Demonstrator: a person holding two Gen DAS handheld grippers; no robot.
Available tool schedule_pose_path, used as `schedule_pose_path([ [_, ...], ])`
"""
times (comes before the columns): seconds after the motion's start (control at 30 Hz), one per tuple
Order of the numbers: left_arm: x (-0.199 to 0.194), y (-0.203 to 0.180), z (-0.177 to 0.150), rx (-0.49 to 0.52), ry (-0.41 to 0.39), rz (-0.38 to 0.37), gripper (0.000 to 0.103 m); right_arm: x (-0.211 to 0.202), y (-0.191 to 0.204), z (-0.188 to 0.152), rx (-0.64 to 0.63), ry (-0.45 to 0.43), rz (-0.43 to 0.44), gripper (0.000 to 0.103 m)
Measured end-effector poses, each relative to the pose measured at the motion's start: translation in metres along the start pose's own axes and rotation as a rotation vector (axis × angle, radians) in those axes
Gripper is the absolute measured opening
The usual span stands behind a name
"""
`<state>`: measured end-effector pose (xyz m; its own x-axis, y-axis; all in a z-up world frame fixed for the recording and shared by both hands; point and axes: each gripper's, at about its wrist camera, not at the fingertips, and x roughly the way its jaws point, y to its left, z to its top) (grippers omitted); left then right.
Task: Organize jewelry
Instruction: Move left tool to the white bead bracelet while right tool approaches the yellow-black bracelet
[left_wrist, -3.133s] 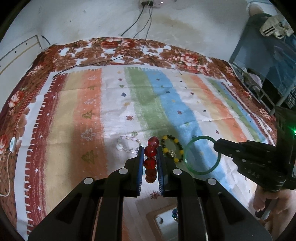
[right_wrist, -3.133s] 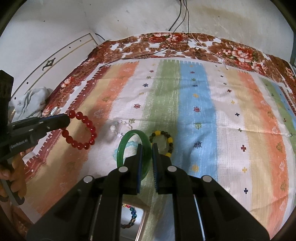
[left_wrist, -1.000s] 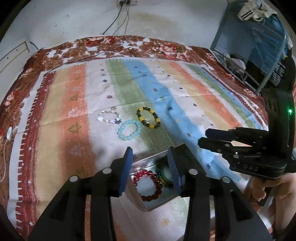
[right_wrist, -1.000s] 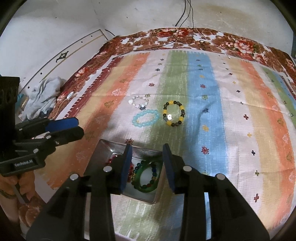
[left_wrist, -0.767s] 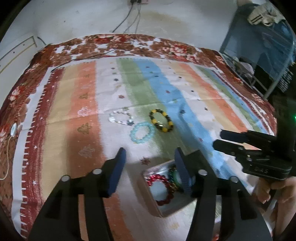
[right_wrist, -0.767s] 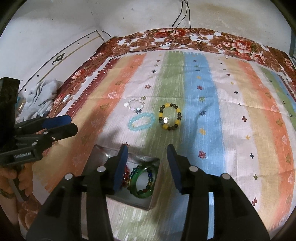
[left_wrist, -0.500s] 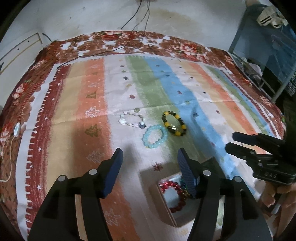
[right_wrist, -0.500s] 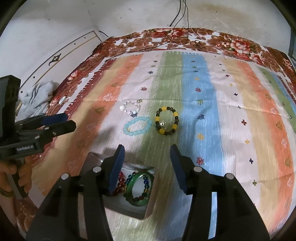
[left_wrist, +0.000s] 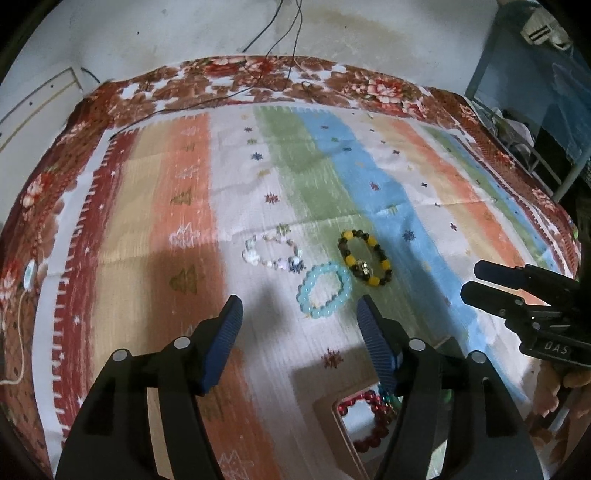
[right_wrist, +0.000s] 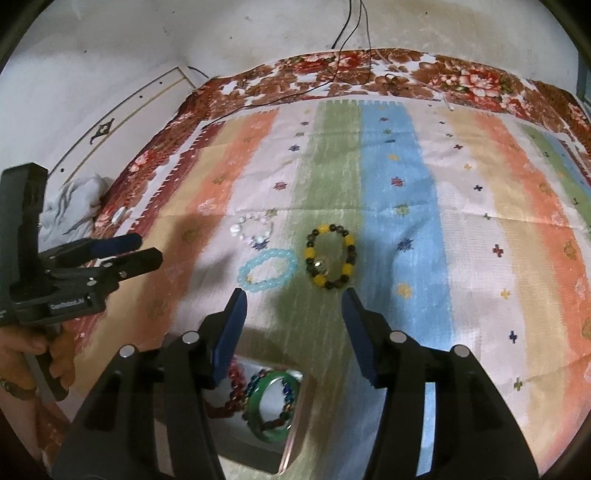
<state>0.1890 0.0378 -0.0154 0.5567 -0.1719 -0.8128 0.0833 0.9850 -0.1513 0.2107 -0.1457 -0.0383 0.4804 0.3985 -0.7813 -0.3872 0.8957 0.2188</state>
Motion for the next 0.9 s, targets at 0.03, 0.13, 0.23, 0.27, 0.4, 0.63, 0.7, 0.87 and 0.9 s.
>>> schedule_pose_path([
  [0.03,0.003,0.001,0.002,-0.002,0.004,0.000,0.064,0.003,-0.001,0.002,0.001,0.003,-0.003,0.055],
  [0.13,0.010,0.003,0.006,-0.002,0.017,0.010,0.064,0.012,-0.004,0.007,0.000,0.014,-0.014,0.055],
  [0.23,0.016,0.005,0.010,-0.001,0.027,0.019,0.064,0.020,-0.008,0.012,0.004,0.024,-0.024,0.055],
  [0.27,0.018,0.006,0.011,-0.001,0.029,0.022,0.064,0.022,-0.009,0.013,0.005,0.026,-0.026,0.055],
  [0.4,0.025,0.009,0.016,0.000,0.040,0.037,0.064,0.032,-0.014,0.017,0.007,0.042,-0.041,0.055],
  [0.63,0.040,0.020,0.024,-0.019,0.056,0.049,0.064,0.046,-0.020,0.025,0.014,0.058,-0.053,0.055],
  [0.7,0.043,0.022,0.026,-0.025,0.064,0.048,0.064,0.050,-0.021,0.027,0.015,0.061,-0.055,0.055],
  [0.87,0.053,0.025,0.031,-0.024,0.078,0.054,0.064,0.060,-0.024,0.032,0.016,0.075,-0.062,0.055],
  [0.9,0.055,0.025,0.031,-0.022,0.080,0.055,0.064,0.061,-0.024,0.032,0.017,0.077,-0.062,0.055],
])
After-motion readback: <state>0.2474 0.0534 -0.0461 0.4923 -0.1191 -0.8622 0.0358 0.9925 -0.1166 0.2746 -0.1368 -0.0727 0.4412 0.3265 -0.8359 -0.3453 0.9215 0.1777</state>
